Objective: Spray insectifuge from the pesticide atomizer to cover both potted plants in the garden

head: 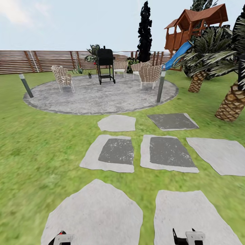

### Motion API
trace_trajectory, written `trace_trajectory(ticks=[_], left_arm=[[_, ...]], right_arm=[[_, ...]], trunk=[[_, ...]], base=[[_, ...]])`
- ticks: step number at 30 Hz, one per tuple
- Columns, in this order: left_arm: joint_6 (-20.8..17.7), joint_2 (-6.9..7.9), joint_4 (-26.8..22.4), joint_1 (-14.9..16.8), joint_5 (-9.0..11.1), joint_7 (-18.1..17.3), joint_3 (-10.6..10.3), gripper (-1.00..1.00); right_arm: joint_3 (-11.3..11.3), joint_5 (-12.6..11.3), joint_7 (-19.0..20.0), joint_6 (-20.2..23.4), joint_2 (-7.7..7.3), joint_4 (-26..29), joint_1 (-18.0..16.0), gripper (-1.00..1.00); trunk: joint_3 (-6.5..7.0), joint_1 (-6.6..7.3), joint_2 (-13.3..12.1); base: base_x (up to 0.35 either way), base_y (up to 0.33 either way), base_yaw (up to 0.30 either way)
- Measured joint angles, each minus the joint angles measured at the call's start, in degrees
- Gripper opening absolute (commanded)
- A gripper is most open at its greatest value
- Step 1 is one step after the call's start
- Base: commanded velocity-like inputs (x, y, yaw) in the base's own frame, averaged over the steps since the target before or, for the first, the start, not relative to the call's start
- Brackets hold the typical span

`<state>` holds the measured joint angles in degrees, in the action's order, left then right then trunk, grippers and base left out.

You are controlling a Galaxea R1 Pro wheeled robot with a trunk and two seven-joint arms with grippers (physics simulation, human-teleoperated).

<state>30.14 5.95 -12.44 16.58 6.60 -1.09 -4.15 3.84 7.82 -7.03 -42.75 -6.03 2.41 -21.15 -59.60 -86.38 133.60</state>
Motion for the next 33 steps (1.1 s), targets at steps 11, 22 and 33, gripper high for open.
trace_trajectory(ticks=[11, 22, 33], left_arm=[[0.00, -0.01, 0.00, 0.00, 0.00, -0.01, 0.00, -1.00], [0.00, -0.01, 0.00, 0.00, 0.00, -0.01, 0.00, -1.00], [0.00, -0.01, 0.00, 0.00, 0.00, 0.01, 0.00, -1.00]], right_arm=[[0.01, -0.01, 0.00, 0.00, -0.02, -0.01, 0.00, 1.00], [0.01, 0.01, 0.00, 0.00, 0.02, -0.03, 0.00, 1.00], [0.00, 0.02, 0.00, 0.00, 0.02, 0.00, 0.00, 1.00]], trunk=[[0.00, 0.00, 0.00], [0.00, 0.00, 0.00], [0.00, 0.00, 0.00]], base=[[0.340, 0.000, 0.000], [0.340, 0.000, 0.000], [0.340, 0.000, 0.000]])
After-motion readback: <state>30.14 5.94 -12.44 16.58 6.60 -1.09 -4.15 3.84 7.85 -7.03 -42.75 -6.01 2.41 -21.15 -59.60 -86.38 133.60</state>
